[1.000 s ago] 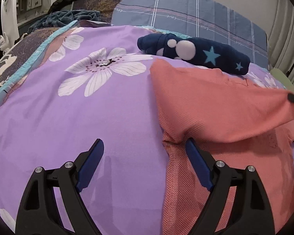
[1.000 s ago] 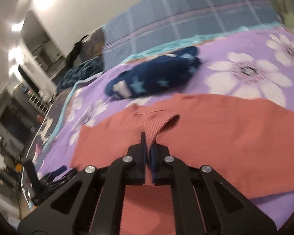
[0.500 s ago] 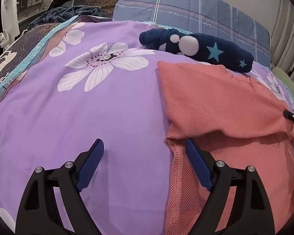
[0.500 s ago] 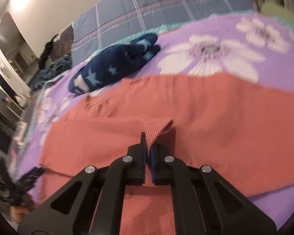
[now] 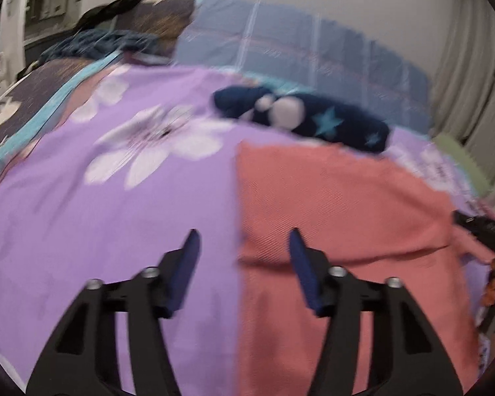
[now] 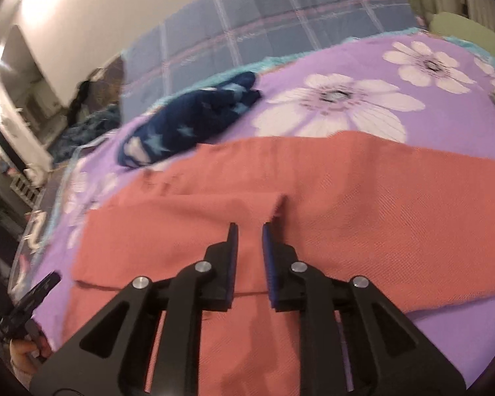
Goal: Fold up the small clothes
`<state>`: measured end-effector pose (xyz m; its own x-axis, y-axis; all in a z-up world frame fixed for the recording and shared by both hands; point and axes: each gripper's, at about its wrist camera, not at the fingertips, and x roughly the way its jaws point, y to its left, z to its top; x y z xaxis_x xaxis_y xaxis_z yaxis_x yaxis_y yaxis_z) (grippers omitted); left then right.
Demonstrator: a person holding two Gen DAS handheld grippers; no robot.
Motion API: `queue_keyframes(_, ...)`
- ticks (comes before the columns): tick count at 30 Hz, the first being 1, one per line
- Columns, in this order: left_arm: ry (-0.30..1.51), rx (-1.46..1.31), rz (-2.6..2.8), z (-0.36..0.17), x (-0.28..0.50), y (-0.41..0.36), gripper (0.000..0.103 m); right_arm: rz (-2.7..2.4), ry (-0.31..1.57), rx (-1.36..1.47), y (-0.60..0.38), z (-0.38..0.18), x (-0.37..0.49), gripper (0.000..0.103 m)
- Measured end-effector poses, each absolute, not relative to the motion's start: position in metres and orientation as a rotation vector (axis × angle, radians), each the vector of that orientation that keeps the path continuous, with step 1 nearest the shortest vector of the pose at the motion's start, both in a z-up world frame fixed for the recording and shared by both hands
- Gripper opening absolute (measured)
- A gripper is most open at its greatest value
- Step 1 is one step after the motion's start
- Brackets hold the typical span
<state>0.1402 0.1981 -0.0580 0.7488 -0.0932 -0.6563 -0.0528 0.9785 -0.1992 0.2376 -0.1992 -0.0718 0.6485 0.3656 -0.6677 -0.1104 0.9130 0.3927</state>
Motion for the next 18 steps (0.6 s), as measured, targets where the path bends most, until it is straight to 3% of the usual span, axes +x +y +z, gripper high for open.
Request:
queue_keyframes(4, 0.716, -0.141, -0.145, -0.053, 0.159, 0.157, 0.05, 0.312, 0.913, 0.362, -0.186, -0.093, 0.246, 0.014)
queue_keyframes(9, 0.878, -0.16, -0.153, -0.11, 0.19, 0.136, 0.051, 0.303, 0.953, 0.522, -0.213, -0.108, 0.249, 0.015)
queue_keyframes(15, 0.871, -0.133, -0.153, -0.108, 0.19, 0.131, 0.055, 0.277, 0.897, 0.543, -0.246, -0.086, 0.273, 0.044)
queue_keyframes(18, 0.867, -0.096, -0.139, -0.108, 0.189, 0.124, 0.056, 0.322, 1.0, 0.608, -0.246, -0.103, 0.299, 0.044)
